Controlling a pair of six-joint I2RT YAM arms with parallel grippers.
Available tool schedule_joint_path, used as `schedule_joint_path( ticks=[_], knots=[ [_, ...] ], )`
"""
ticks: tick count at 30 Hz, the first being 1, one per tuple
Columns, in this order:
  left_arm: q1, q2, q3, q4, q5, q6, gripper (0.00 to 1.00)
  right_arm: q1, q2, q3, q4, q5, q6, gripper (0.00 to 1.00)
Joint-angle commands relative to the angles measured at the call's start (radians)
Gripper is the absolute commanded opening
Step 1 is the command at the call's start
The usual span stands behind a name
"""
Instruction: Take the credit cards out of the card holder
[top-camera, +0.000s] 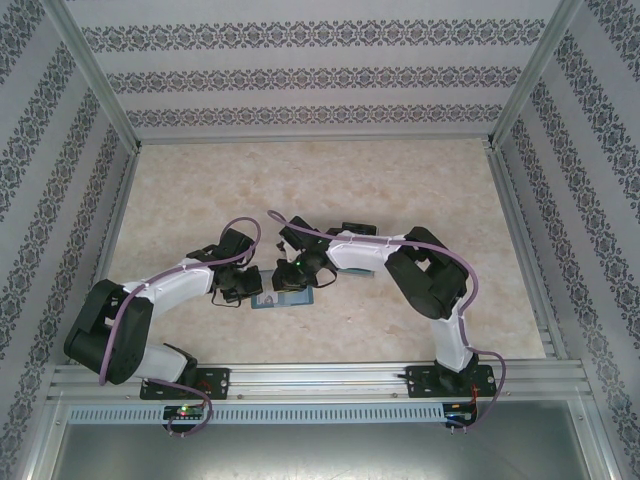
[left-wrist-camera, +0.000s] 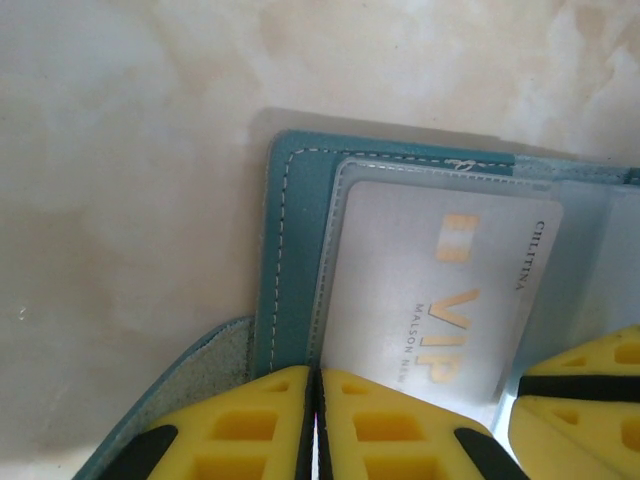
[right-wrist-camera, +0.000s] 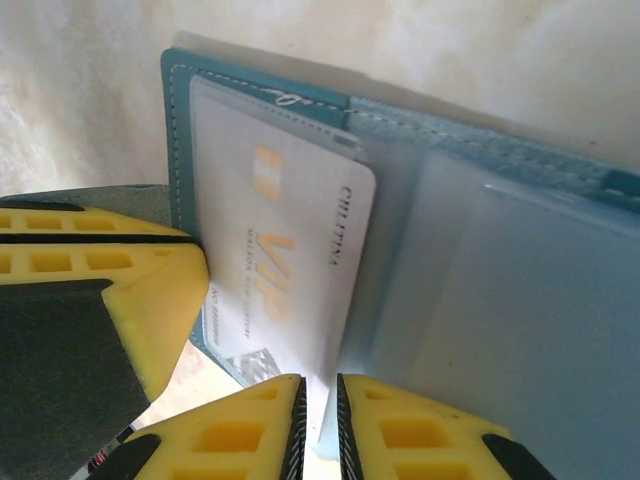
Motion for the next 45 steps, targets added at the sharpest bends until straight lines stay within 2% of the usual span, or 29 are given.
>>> schedule_joint_path(
  ticks=[1,26,28,32,40,45],
  knots=[
    [0.005,0.021,-0.025,-0.01,0.022,-0.02,0.09,-0.009,0.006,-0.024,-0.001,0.002,0.023,0.18],
    [0.006,0.023,-0.027,0.003,0.043,-0.02,0.09,-0.012,0.077,0.027,0.026,-0.081,0.022,0.17],
    [0.006,0.025,-0.027,0.002,0.04,-0.02,0.09,-0.012,0.077,0.026,0.026,-0.082,0.023,0.14],
    [0.006,0.028,-0.023,-0.003,0.036,-0.019,0.09,-0.015,0.065,0.018,0.021,-0.071,0.023,0.0],
    [0.006,0.026,-0.007,-0.054,-0.031,-0.013,0.05,-0.034,0.005,-0.056,0.028,-0.036,0.033,0.0],
    [0.005,0.035,-0.002,-0.062,-0.036,-0.009,0.05,-0.054,-0.031,-0.101,0.037,-0.022,0.035,0.0]
  ],
)
